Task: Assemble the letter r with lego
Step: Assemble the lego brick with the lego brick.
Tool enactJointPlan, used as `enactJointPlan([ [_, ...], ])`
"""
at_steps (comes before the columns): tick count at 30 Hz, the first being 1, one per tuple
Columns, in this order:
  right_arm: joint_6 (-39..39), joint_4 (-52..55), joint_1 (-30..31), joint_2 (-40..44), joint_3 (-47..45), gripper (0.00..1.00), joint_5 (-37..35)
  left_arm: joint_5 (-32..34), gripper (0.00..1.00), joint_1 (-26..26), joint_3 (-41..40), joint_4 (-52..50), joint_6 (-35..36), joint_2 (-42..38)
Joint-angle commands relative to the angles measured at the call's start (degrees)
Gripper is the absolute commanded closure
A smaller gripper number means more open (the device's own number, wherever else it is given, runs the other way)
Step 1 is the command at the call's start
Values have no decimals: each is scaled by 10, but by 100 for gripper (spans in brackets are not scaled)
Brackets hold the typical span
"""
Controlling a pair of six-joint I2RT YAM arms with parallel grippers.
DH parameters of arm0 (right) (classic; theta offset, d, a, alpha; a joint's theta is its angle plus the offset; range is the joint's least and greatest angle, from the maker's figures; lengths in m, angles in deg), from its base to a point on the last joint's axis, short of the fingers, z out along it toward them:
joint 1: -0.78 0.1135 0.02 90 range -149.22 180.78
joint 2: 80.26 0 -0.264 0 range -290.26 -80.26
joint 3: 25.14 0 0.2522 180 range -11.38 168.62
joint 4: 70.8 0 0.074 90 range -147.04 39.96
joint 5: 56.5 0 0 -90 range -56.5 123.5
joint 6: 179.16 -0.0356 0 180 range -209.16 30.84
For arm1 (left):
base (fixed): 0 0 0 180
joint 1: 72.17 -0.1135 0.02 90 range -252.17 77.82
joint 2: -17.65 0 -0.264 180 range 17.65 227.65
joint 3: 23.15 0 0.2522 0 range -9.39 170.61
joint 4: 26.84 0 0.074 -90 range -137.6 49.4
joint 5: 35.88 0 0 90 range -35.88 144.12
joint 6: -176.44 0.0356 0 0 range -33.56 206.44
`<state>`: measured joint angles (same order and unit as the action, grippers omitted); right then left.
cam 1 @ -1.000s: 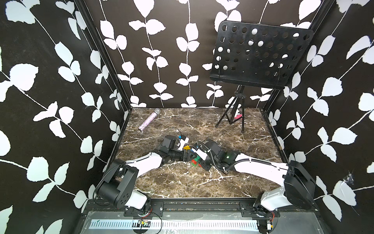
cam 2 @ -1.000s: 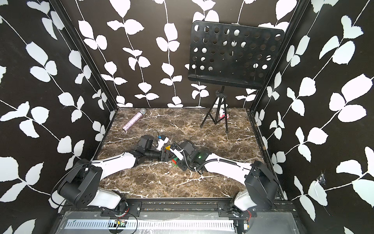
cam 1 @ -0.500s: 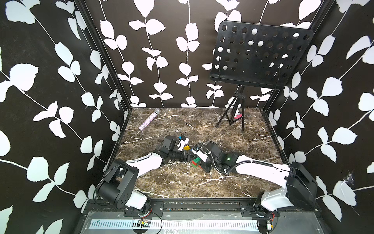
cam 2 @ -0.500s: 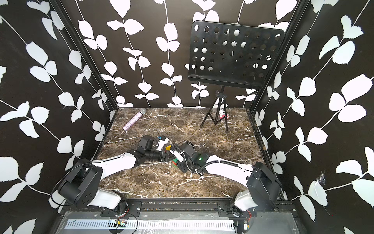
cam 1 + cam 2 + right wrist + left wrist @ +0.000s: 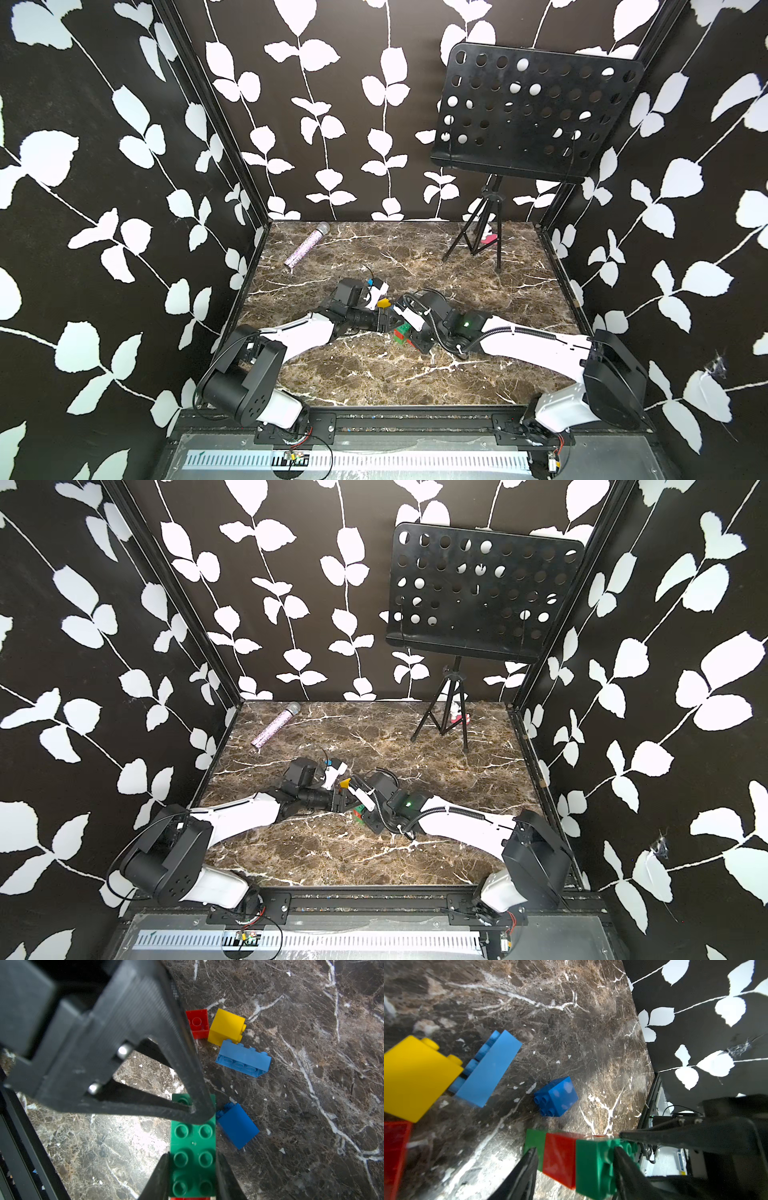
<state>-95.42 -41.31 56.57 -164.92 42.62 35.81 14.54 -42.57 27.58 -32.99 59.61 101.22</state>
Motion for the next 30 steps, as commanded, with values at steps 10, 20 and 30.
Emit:
enactJointPlan([
  [10,-6,111,6,-52,12,80,11,31,59,-4,-59,16,-8,6],
  [20,-1,146,6,-89,28,81,27,45,63,-3,-107,33,-23,-15],
  [30,11,170,6,-108,58,79,28,69,67,10,-146,60,-42,-11],
])
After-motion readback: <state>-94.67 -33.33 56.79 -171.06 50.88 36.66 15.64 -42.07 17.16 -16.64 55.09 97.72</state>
